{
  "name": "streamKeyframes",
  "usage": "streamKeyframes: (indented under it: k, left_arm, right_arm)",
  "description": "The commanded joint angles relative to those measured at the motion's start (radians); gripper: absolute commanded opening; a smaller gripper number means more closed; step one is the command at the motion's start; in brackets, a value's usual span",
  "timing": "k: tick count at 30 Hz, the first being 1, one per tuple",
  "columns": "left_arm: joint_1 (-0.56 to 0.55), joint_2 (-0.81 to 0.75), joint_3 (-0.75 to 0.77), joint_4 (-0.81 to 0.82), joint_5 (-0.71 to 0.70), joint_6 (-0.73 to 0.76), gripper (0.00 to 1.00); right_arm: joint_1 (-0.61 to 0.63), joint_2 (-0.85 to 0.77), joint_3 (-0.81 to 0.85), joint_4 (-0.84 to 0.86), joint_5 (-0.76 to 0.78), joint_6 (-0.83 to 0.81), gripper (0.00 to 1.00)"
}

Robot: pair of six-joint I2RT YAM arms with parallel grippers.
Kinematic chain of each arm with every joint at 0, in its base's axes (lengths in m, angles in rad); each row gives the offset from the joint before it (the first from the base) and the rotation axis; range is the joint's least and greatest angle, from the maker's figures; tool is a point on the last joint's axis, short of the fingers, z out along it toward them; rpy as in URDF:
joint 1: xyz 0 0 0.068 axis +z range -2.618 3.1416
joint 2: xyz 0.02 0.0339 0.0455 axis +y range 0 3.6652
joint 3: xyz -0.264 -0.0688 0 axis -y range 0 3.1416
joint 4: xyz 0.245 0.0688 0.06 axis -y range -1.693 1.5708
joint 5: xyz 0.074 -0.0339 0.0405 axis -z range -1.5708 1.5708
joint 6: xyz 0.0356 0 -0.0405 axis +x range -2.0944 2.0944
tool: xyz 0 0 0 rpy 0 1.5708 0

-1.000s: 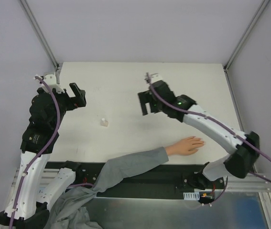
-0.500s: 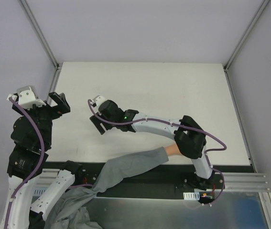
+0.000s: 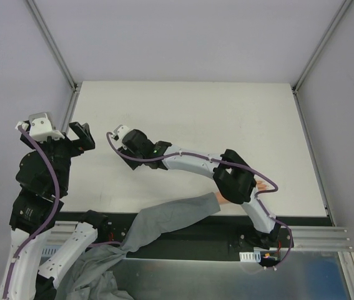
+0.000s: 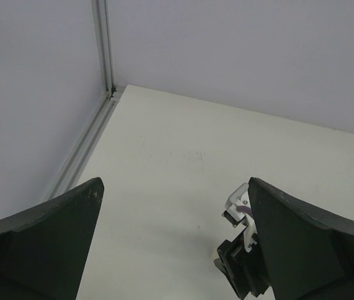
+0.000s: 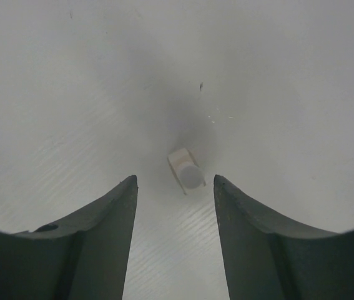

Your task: Paint the nails

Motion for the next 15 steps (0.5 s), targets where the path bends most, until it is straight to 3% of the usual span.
streamKeyframes:
  k: [1, 13, 15]
  left_arm:
    - [-0.015, -0.003, -0.006, 0.014, 0.037, 0.027, 0.99]
    - [-0.026, 0.000, -0.013, 0.025, 0.077, 0.040, 0.99]
    - [-0.027, 0.000, -0.013, 0.027, 0.082, 0.041, 0.99]
  right_arm:
    - [-0.018, 0.009, 0.052, -0.013, -0.011, -0.016, 0.54]
    - [-0.017, 0.061, 0.090, -0.032, -0.041, -0.005, 0.47]
    - [-0.017, 0.067, 0.096, -0.040, -0.032, -0.007, 0.40]
